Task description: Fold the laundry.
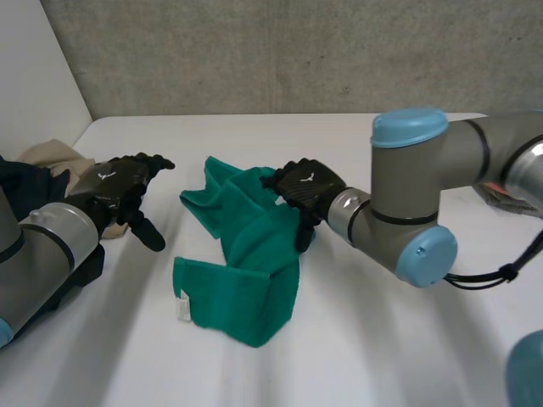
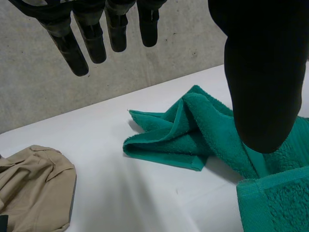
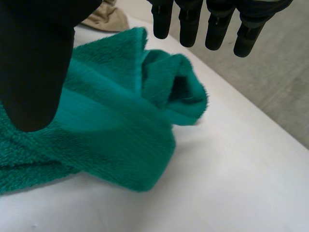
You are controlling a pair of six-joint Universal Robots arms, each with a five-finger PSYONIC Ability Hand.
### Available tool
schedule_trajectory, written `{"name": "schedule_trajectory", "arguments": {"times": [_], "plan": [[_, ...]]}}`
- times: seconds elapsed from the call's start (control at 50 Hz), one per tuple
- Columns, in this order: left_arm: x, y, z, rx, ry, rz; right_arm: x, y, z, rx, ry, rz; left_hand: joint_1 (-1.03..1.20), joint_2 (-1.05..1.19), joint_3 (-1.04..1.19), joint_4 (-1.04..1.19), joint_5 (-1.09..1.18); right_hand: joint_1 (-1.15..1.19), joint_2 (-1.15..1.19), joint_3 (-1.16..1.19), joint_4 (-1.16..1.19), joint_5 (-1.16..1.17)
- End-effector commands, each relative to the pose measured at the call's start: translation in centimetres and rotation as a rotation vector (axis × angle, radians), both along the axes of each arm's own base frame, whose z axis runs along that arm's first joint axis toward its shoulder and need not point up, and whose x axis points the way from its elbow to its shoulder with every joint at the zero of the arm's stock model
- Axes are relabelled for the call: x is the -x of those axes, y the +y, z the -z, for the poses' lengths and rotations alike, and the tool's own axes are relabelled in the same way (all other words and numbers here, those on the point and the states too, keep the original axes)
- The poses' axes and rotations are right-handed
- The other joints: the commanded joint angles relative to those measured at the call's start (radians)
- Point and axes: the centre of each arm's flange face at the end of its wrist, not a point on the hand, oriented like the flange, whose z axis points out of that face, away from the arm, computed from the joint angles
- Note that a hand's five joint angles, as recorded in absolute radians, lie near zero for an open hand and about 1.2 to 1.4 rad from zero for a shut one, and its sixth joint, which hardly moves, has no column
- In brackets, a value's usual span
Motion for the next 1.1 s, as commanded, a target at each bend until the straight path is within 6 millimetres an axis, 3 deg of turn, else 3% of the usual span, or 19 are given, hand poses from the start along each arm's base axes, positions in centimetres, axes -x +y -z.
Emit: {"name": "schedule_trajectory", "arguments": {"times": [0.02,0.16,0.2,0.24,0.26,0.32,0.38,0.4,0.46,0.48,0.54,0.7,0.78,1.0,1.1], "plan": [[-0.4,0.6,-0.3,0.013,0.004,-0.008,-1.9,0.2,2.0,0.001,0.037,-0.028,-0.029,-0.034,-0.041,-0.032,-0.049,0.037,0.052,0.054,0.052,0.038],[-0.8,0.7,-0.5,0.026,0.009,-0.022,-2.8,0.7,4.3,-0.011,0.071,-0.023,-0.029,-0.034,-0.041,-0.032,-0.049,0.175,0.19,0.192,0.19,0.176],[-1.1,0.6,-0.5,0.027,0.01,-0.03,-2.9,0.9,5.0,-0.02,0.082,-0.029,-0.029,-0.034,-0.041,-0.032,-0.049,0.301,0.316,0.317,0.315,0.302],[-1.2,0.5,-0.4,0.029,0.011,-0.033,-3.0,1.0,5.0,-0.016,0.079,-0.032,-0.029,-0.034,-0.041,-0.032,-0.049,0.579,0.593,0.595,0.593,0.58],[-1.3,0.4,-0.4,0.03,0.012,-0.036,-3.0,0.8,4.4,-0.005,0.063,-0.026,-0.029,-0.034,-0.041,-0.032,-0.049,1.165,1.18,1.182,1.18,1.166],[-1.5,0.1,-0.3,0.031,0.014,-0.04,-2.8,0.3,1.8,0.04,0.014,0.001,-0.029,-0.034,-0.041,-0.032,-0.049,1.171,1.186,1.187,1.185,1.172],[-1.6,-0.2,-0.3,0.043,0.018,-0.043,-2.1,0.2,-2.8,0.11,-0.091,0.031,-0.029,-0.034,-0.041,-0.032,-0.049,1.171,1.186,1.187,1.185,1.172],[-1.7,-0.5,-0.3,0.047,0.019,-0.047,-1.7,0.4,-5.3,0.16,-0.157,0.035,-0.029,-0.034,-0.041,-0.032,-0.049,1.171,1.186,1.187,1.185,1.172],[-1.8,-1.1,-0.3,0.06,0.019,-0.054,-1.2,1.2,-8.6,0.233,-0.237,0.022,-0.029,-0.034,-0.041,-0.032,-0.049,1.171,1.186,1.187,1.185,1.172],[-1.9,-1.8,-0.2,0.075,0.022,-0.06,-0.8,1.8,-10.5,0.284,-0.279,0.006,-0.029,-0.034,-0.041,-0.032,-0.049,1.171,1.186,1.187,1.185,1.172],[-1.7,-3.1,0.1,0.097,0.025,-0.064,0.2,3.1,-13.3,0.34,-0.312,-0.014,-0.029,-0.034,-0.041,-0.032,-0.049,1.171,1.186,1.187,1.185,1.172],[-0.9,-6.8,1.8,0.127,0.036,-0.067,1.7,6.6,-17.4,0.403,-0.327,-0.105,-0.029,-0.034,-0.041,-0.032,-0.049,1.171,1.186,1.187,1.185,1.172],[0.0,-7.7,3.0,0.102,0.041,-0.051,2.4,8.1,-19.2,0.451,-0.347,-0.14,-0.029,-0.034,-0.041,-0.032,-0.049,1.171,1.186,1.187,1.185,1.172],[4.1,-6.9,6.5,-0.056,0.197,0.001,3.8,10.6,-22.0,0.525,-0.397,-0.207,-0.029,-0.034,-0.041,-0.032,-0.049,1.171,1.186,1.187,1.185,1.172],[6.0,-4.9,8.5,-0.224,0.308,0.044,4.7,9.9,-22.2,0.541,-0.396,-0.179,-0.029,-0.034,-0.041,-0.032,-0.049,1.171,1.186,1.187,1.185,1.172]]}}
